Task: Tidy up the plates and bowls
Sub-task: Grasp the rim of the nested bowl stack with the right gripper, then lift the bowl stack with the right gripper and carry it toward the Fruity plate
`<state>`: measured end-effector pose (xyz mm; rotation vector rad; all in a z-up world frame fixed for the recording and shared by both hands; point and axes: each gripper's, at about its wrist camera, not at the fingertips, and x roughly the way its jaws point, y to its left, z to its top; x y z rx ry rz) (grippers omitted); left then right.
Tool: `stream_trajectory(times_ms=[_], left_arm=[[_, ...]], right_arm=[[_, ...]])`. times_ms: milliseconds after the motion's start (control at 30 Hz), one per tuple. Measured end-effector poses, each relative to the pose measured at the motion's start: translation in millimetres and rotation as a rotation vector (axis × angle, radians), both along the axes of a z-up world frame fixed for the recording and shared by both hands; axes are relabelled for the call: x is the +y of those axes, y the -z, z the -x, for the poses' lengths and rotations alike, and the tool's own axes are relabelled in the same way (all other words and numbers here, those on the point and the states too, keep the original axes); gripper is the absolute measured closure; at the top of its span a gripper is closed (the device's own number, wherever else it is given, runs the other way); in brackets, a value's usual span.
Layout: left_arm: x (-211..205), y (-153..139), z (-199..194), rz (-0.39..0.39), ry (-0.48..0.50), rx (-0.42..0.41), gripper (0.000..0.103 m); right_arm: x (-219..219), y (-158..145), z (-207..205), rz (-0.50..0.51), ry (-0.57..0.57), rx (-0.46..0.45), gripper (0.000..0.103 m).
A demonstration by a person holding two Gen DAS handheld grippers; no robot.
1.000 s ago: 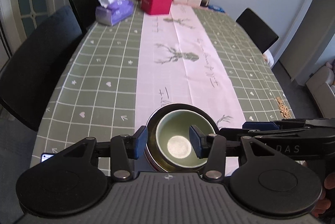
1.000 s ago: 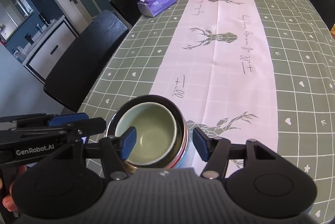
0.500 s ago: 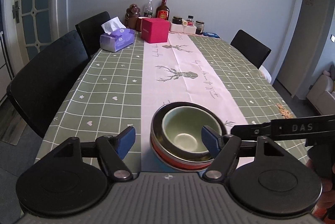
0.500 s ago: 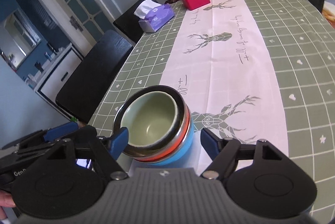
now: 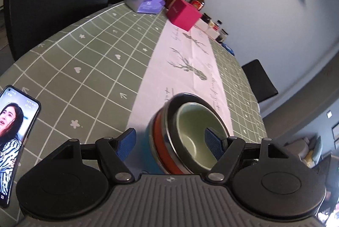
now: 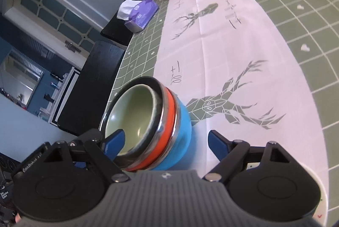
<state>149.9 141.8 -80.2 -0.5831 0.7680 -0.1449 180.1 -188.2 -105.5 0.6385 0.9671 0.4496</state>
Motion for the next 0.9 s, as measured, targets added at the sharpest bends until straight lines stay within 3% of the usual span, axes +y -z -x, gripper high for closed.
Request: stream_trajectory(times_ms=[267,467,667,833,900], left_arm=[[-10.6,16.2,-10.7,-0.026,-0.028,0.044,0.017],[-25.0,25.3,-16.5,-0.050,0.002,0.080,0.024],[-26.5,23.8,-15.7,-0.059,0.022,0.068,0.031],[-27.3,23.0,-17.6,-0.055,0.027,0.071,0.036],[-27.7,22.6,-18.4,-0.061,0.029,0.073,0.037]], right_arm=[[5.3,11.6,-8.3,-0.023,0.002,0.028,0.019],[6.7,13.8,-11.9,-0.037,0.001,0.036,0.020],[7.9,17.3,-11.6,-0.027,-0.006,0.045,0.025],[9.3,16.7,-10.8,-0.057,-0.021,0.034,0.040],[10.8,14.9,-10.2,-0.044,-0.026,0.026,0.040]])
